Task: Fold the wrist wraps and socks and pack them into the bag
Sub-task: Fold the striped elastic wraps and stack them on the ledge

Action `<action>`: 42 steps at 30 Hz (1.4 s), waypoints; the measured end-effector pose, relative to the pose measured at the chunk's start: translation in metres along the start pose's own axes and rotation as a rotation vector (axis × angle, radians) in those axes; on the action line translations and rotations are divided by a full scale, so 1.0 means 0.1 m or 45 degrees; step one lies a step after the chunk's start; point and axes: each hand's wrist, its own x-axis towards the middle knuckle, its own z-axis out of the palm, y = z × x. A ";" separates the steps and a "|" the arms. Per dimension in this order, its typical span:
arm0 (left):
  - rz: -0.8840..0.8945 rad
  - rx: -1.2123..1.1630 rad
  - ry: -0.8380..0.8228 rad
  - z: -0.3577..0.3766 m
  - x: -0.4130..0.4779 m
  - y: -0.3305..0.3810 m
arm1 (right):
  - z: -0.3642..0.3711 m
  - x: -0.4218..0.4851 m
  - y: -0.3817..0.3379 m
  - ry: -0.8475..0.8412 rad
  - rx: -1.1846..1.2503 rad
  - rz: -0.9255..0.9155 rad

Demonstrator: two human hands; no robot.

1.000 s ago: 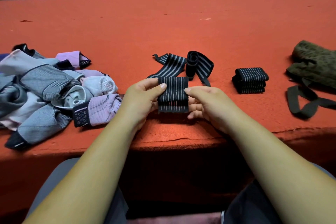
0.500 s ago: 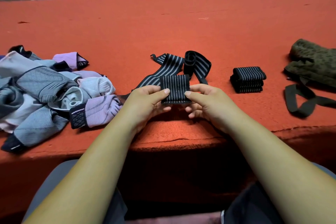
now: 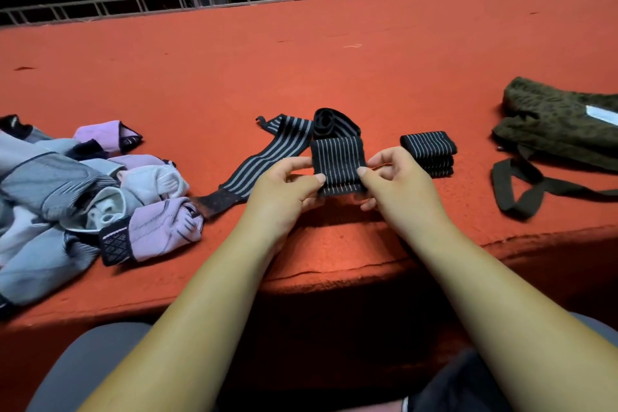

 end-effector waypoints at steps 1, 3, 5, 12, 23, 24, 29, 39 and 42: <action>0.008 -0.004 0.003 0.08 0.02 0.02 | -0.05 0.02 0.02 0.047 -0.015 -0.012; 0.019 0.016 0.027 0.24 0.08 0.05 | -0.15 0.07 0.03 0.143 -0.046 -0.040; 0.029 0.042 0.068 0.40 0.14 0.07 | -0.25 0.12 0.04 0.216 -0.034 -0.051; 0.191 0.158 0.060 0.97 0.34 0.10 | -0.64 0.36 0.11 0.437 -0.078 -0.042; 0.186 0.405 -0.047 1.49 0.57 -0.03 | -0.98 0.65 0.32 0.530 -0.203 0.128; 0.177 0.449 -0.049 1.50 0.60 -0.07 | -0.99 0.66 0.32 0.522 -0.215 0.146; 0.207 0.648 -0.119 1.52 0.50 -0.03 | -0.98 0.64 0.32 0.511 -0.307 0.142; 0.196 0.548 -0.046 1.15 0.42 0.13 | -0.87 0.46 0.11 0.639 -0.312 -0.096; 0.159 0.520 0.027 0.94 0.45 0.17 | -0.73 0.43 0.06 0.597 -0.260 -0.205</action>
